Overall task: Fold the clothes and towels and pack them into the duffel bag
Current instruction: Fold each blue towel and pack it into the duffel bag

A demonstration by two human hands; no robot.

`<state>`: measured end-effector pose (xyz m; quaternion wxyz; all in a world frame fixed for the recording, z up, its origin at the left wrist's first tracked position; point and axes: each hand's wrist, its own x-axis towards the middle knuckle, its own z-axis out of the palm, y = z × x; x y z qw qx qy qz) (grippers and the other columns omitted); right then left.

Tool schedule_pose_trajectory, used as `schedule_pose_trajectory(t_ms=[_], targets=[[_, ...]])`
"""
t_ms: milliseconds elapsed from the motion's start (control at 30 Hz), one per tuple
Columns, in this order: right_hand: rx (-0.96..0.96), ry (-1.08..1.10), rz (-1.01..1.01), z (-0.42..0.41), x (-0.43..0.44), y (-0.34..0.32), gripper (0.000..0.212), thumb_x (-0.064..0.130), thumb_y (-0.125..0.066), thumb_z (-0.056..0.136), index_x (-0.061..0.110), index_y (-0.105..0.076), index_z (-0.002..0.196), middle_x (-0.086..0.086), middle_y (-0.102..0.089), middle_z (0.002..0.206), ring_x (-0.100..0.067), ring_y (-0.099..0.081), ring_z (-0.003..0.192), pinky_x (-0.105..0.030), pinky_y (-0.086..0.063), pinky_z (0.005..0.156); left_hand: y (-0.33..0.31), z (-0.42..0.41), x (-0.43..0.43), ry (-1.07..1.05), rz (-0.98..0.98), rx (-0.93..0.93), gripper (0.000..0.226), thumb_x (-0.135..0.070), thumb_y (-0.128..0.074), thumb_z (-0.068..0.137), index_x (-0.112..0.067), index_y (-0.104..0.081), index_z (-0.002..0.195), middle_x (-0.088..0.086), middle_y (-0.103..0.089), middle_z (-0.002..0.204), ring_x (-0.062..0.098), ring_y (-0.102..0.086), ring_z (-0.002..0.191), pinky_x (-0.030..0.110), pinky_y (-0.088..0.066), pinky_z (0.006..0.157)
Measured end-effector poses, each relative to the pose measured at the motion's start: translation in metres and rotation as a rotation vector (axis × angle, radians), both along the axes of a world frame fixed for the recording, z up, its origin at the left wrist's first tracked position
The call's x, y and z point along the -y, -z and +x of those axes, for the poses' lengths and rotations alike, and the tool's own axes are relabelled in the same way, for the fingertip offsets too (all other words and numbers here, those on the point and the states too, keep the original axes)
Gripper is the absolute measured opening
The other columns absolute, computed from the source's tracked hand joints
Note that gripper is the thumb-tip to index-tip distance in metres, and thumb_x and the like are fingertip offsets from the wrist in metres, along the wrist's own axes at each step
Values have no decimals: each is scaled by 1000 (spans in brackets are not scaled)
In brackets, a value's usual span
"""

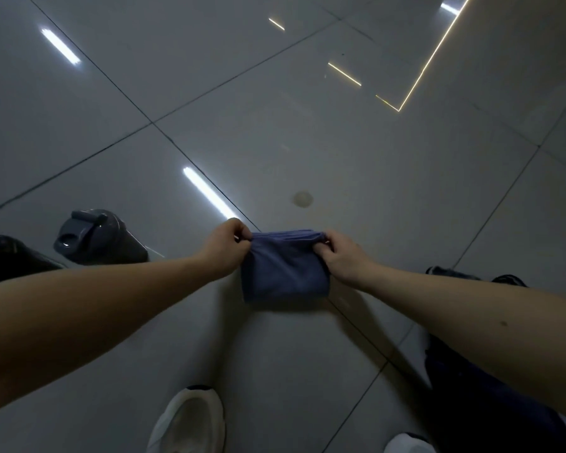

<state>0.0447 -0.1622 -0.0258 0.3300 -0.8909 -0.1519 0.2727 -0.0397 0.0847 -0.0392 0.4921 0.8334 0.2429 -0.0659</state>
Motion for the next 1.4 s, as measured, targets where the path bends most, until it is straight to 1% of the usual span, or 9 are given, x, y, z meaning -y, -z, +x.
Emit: schedule_pose_trajectory(t_ms=[267,400,567,767,1000,1133,1267,1333,1400], targets=[[-67,142,-72,15,-14,24,21,29,-55,101,12,-63,110,-3,-66,95,-22,-61,90,-25,-38,71,16,23,2,34,70,-4,18,-9,-58,85,-27,-58,83,0,-65,87,23,-64,83,36,-54,74],[-56,294,-41,5,-22,29,31,32,-54,100,12,-54,124,-6,-64,111,-25,-60,102,-31,-44,83,24,19,3,157,242,29,33,-26,-74,84,-16,-61,112,-2,-53,114,16,-56,99,32,-50,91],[520,-51,-190,-43,-21,41,63,40,-39,92,6,-46,145,-22,-44,146,-41,-42,131,-48,-33,113,23,2,9,538,627,237,46,-38,-50,85,-15,-60,124,9,-50,142,32,-45,130,47,-41,107],[451,-437,-443,-54,-25,58,78,63,-5,91,24,10,157,-9,18,166,-27,20,152,-45,1,125,34,-15,6,895,836,21,83,-65,-3,92,-16,-4,159,6,3,167,21,6,153,34,7,124],[325,-407,-523,-46,-16,71,82,70,7,85,29,27,153,-2,36,160,-20,33,147,-44,9,124,41,-17,-8,972,879,-79,86,-68,12,85,-19,18,156,8,20,164,22,18,151,38,8,124],[277,-379,-524,-51,-26,49,76,62,-16,98,25,15,158,-7,25,164,-25,22,151,-48,4,123,30,-9,-2,941,879,-89,93,-71,3,84,-17,-5,159,13,-2,166,30,-2,153,42,0,125],[410,-101,-363,-80,-13,11,65,37,-52,94,12,-32,150,-14,-31,153,-33,-31,139,-45,-26,116,16,13,10,749,763,23,65,-59,-45,93,-14,-43,140,10,-45,148,27,-38,136,37,-20,119],[193,173,-256,-97,-8,7,45,31,-61,91,15,-46,130,-6,-50,127,-24,-49,114,-37,-41,97,14,23,16,700,719,-12,58,-52,-57,91,-15,-46,134,9,-52,141,28,-44,130,37,-27,114],[-318,544,-68,-106,-15,9,30,25,-68,88,16,-51,111,-6,-61,103,-20,-57,87,-35,-49,77,13,31,20,679,716,-36,59,-51,-60,89,-16,-46,134,8,-54,138,28,-46,127,39,-33,109]])
